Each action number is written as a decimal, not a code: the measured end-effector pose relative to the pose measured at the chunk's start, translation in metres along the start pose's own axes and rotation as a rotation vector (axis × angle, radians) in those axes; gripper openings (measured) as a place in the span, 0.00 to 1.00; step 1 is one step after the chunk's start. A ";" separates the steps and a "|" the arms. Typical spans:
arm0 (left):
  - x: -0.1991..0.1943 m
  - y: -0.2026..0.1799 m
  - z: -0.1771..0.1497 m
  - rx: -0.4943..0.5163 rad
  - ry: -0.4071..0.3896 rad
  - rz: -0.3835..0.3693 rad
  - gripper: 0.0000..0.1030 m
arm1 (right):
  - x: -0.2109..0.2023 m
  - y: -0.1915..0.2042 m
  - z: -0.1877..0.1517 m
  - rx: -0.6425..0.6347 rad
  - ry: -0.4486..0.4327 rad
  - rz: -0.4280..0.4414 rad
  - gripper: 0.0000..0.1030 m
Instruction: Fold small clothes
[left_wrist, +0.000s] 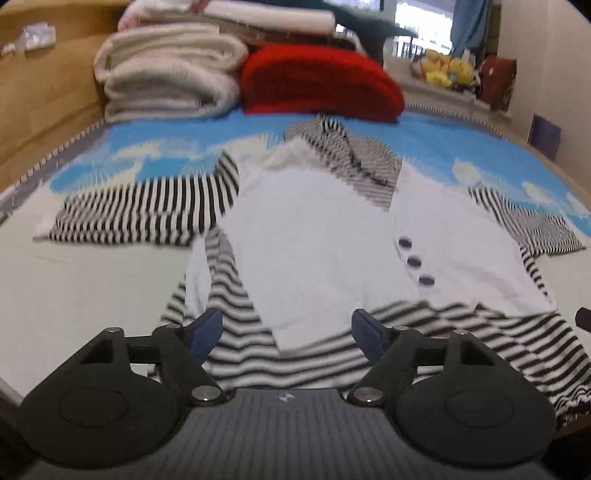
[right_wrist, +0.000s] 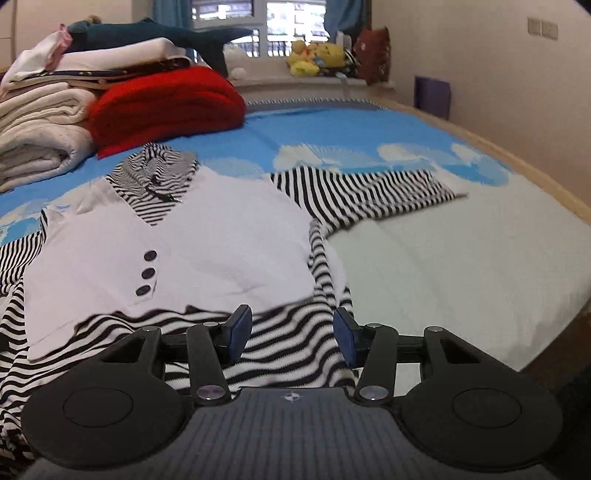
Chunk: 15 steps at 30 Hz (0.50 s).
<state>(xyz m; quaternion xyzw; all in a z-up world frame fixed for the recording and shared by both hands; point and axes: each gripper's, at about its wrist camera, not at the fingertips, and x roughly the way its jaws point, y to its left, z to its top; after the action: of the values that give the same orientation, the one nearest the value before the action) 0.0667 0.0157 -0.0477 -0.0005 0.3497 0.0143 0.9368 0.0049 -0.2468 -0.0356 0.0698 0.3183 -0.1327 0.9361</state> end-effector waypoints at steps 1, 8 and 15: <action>-0.002 -0.002 0.001 0.010 -0.021 0.006 0.81 | 0.000 0.002 0.002 0.000 -0.002 0.006 0.49; -0.028 0.003 0.008 0.025 -0.157 0.087 0.81 | -0.010 0.025 0.014 -0.033 -0.052 0.039 0.49; -0.088 0.010 0.056 0.043 -0.334 0.187 0.81 | -0.026 0.044 0.025 -0.079 -0.117 0.105 0.49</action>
<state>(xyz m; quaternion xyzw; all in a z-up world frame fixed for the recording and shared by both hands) 0.0373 0.0244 0.0523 0.0545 0.1879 0.0935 0.9762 0.0124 -0.2045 0.0018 0.0415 0.2641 -0.0747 0.9607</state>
